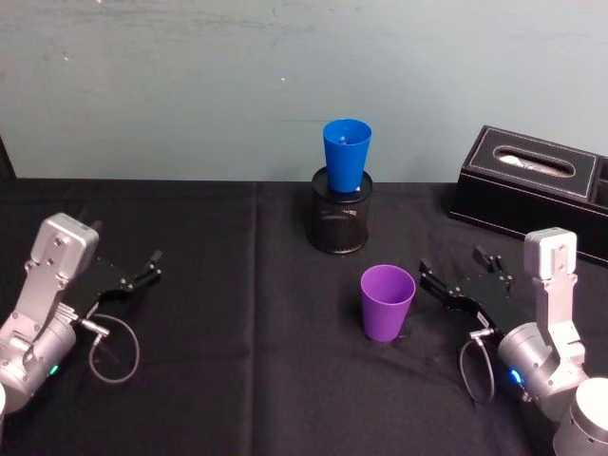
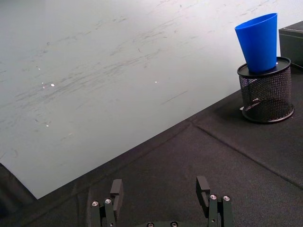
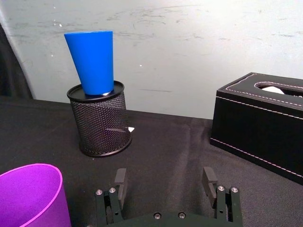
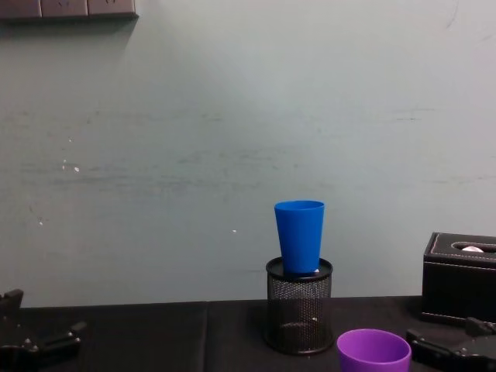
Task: Pick up one cup with a gripper and tap it against the other cup.
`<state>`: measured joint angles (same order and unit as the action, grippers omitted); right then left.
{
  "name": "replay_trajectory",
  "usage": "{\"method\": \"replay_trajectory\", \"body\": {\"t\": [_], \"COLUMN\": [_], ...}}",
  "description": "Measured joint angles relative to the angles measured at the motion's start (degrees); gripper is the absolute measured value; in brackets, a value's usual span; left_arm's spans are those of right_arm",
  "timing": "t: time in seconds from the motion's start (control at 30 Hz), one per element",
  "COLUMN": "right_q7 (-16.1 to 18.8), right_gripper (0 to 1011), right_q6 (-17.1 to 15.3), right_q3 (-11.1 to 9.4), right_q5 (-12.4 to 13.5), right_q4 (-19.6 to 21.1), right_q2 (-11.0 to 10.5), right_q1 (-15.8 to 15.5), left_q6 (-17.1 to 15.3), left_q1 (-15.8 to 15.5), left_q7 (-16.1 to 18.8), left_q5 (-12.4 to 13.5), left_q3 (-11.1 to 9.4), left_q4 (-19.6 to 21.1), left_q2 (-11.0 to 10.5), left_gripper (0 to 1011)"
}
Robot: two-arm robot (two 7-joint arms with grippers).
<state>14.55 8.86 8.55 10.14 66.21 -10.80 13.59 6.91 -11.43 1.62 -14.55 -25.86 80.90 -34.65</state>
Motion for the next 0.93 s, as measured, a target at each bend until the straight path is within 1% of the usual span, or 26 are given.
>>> {"method": "replay_trajectory", "body": {"t": [0.93], "right_q7": [-0.06], "right_gripper": [1002], "right_q6": [-0.05], "right_q3": [0.00], "right_q5": [0.07], "right_q4": [0.01], "right_q2": [0.00], "right_q1": [-0.03], "left_q6": [0.00], "left_q1": [0.00], "left_q7": [0.00], "left_q5": [0.00], "left_q3": [0.00], "left_q4": [0.00], "left_q2": [0.00], "left_gripper": [1011]}}
